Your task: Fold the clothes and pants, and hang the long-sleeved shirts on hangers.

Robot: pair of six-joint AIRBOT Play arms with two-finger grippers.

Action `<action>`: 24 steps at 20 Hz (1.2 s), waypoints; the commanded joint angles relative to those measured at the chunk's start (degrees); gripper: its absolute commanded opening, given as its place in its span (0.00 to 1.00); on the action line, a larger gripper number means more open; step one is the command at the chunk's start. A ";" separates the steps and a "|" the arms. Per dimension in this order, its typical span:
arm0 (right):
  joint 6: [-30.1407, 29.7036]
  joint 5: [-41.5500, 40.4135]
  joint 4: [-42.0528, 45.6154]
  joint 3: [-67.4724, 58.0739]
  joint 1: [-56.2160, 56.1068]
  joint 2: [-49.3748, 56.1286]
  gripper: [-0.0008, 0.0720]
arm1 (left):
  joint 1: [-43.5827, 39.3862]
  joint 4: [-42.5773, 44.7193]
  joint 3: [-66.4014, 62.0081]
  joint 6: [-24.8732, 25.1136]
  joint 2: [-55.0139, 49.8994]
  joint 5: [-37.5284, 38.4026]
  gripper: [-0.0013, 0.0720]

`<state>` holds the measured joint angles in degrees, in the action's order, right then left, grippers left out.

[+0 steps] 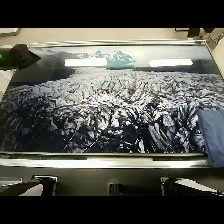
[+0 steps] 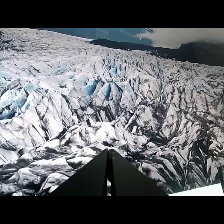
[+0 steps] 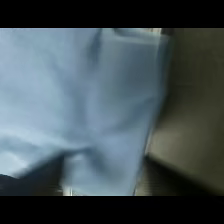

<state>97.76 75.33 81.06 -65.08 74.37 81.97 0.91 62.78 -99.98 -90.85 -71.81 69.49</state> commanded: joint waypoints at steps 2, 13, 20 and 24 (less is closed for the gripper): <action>-0.35 4.37 -1.33 -7.80 0.00 -0.09 0.91 | -0.04 0.00 0.00 0.02 0.00 0.00 0.05; -3.32 9.68 -1.31 -36.04 -40.85 2.08 0.99 | -8.83 33.22 0.04 -7.08 -5.70 0.55 0.20; -0.94 19.98 -2.38 -25.55 -60.13 4.83 0.97 | -8.07 31.58 20.94 -9.29 -6.60 10.86 0.98; -0.68 17.00 -0.44 -24.59 -66.82 4.72 0.98 | -8.04 29.77 30.21 -11.21 -0.70 1.60 0.98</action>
<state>96.71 92.92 79.31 -90.91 12.67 86.65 -7.18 93.10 -76.03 -100.62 -75.22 75.26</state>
